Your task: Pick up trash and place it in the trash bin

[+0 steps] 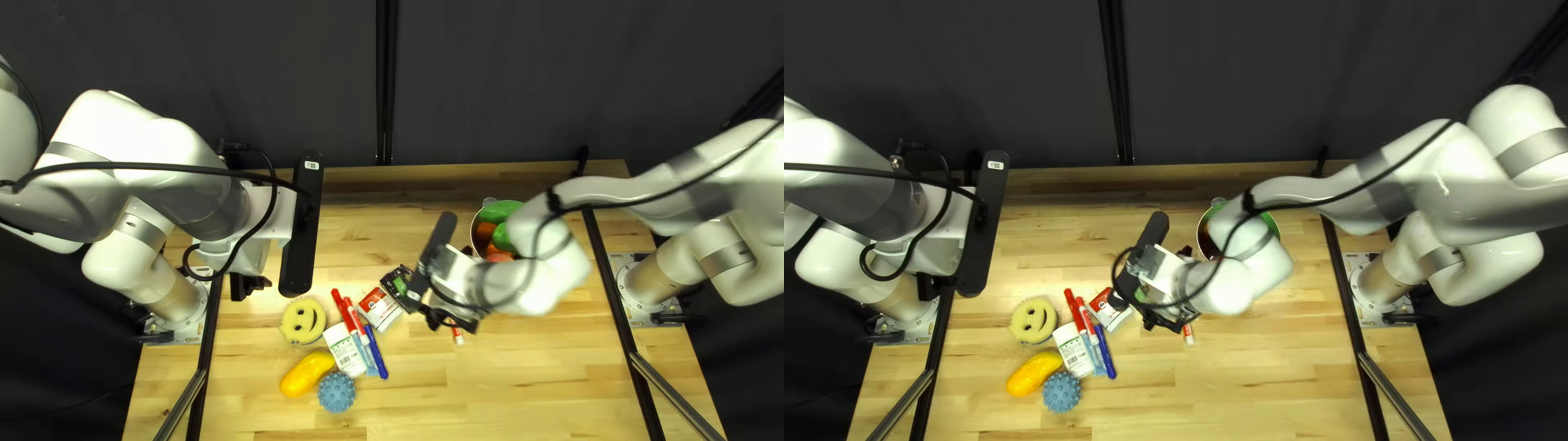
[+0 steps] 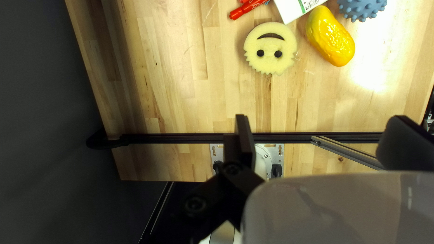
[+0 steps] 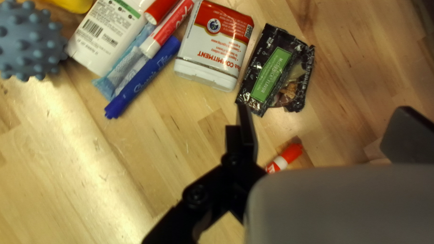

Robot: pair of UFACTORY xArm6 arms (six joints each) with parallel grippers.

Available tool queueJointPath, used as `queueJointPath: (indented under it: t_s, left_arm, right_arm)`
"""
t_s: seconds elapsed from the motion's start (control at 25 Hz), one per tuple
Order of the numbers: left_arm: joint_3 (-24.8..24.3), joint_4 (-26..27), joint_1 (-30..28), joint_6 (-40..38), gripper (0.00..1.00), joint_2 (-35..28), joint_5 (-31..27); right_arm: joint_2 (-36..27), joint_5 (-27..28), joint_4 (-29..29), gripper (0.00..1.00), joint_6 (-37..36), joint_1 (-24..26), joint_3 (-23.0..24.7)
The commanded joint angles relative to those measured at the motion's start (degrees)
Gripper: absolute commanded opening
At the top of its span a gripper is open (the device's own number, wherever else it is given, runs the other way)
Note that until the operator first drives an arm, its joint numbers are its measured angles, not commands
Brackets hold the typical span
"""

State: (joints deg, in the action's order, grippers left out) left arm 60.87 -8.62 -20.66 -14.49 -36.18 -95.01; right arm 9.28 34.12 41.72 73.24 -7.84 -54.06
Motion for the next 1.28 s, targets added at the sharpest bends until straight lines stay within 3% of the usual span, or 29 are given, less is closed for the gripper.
queueJointPath:
  t_s: [0.04, 0.36, 1.28]
  left_arm:
    - [0.00, 0.00, 0.00, 0.00, 1.00, 0.00, 0.00]
    - [0.00, 0.00, 0.00, 0.00, 1.00, 0.00, 0.00]
    - [0.00, 0.00, 0.00, 0.00, 1.00, 0.00, 0.00]
  right_arm:
    - [3.73, -2.66, 1.92, 1.00, 2.83, 1.69, -0.99]
    - [6.83, -4.35, 3.48, 1.00, 6.69, 3.30, -1.90]
    - [9.33, -11.29, 10.09, 0.98, 19.15, 7.59, 1.67]
